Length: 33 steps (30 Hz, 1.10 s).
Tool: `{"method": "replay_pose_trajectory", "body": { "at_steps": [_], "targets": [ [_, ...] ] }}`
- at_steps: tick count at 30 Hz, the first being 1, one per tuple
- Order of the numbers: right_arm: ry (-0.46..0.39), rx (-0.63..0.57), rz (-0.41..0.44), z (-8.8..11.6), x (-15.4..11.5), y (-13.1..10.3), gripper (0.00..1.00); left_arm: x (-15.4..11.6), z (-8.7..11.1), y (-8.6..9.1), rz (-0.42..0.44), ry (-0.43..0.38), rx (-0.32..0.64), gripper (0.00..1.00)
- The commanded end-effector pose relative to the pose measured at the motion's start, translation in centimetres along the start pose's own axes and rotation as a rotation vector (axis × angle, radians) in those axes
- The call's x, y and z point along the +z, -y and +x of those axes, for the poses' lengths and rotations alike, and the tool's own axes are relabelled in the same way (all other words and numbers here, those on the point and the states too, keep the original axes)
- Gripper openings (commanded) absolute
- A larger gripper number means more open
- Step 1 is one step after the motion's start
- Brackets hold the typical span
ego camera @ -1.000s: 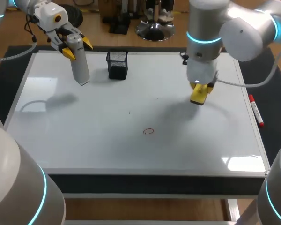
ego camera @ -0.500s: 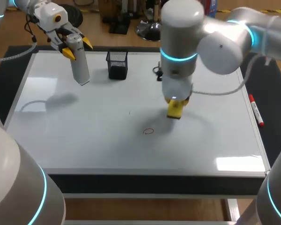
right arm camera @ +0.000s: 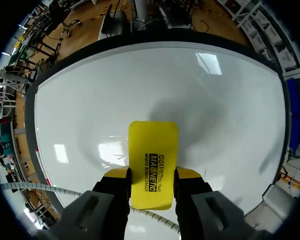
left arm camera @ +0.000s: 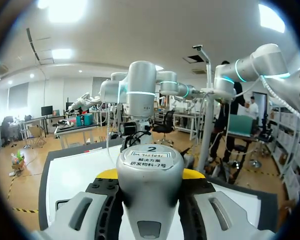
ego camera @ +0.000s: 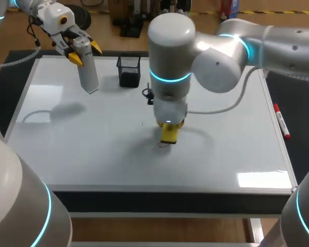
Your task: Pick up the inspection probe, press it on each red-marked spot on the whiteboard one by one, put down the probe, pick up the eraser, and wipe off all the red marks.
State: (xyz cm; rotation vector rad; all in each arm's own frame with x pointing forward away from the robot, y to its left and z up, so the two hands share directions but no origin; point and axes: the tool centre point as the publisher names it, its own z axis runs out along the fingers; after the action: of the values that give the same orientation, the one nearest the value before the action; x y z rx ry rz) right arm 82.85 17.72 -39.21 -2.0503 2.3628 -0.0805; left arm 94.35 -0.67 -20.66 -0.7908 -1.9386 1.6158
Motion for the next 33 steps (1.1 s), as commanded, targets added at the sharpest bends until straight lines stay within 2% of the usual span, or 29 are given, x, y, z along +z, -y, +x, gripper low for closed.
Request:
{"method": "replay_pose_trajectory", "body": {
  "at_steps": [1,6,13,24,33],
  "targets": [
    [-0.019,-0.014,0.004,-1.8,0.3,-0.6,0.0,-0.7,-0.4,-0.3,0.01,-0.016,0.0,0.0],
    [-0.009,-0.036,0.0,-3.1,0.6,-1.6,0.0,-0.7,-0.4,-0.3,0.01,-0.016,0.0,0.0],
    [0.008,-0.043,-0.005,-3.7,1.2,-2.4,0.0,-0.7,-0.4,-0.3,0.01,-0.016,0.0,0.0],
    [-0.007,-0.086,-0.017,-3.5,2.7,-3.2,0.0,-0.7,-0.4,-0.3,0.01,-0.016,0.0,0.0],
    [-0.027,-0.084,-0.038,-2.3,3.7,-2.9,0.0,-0.7,-0.4,-0.3,0.01,-0.016,0.0,0.0]
  ]
}}
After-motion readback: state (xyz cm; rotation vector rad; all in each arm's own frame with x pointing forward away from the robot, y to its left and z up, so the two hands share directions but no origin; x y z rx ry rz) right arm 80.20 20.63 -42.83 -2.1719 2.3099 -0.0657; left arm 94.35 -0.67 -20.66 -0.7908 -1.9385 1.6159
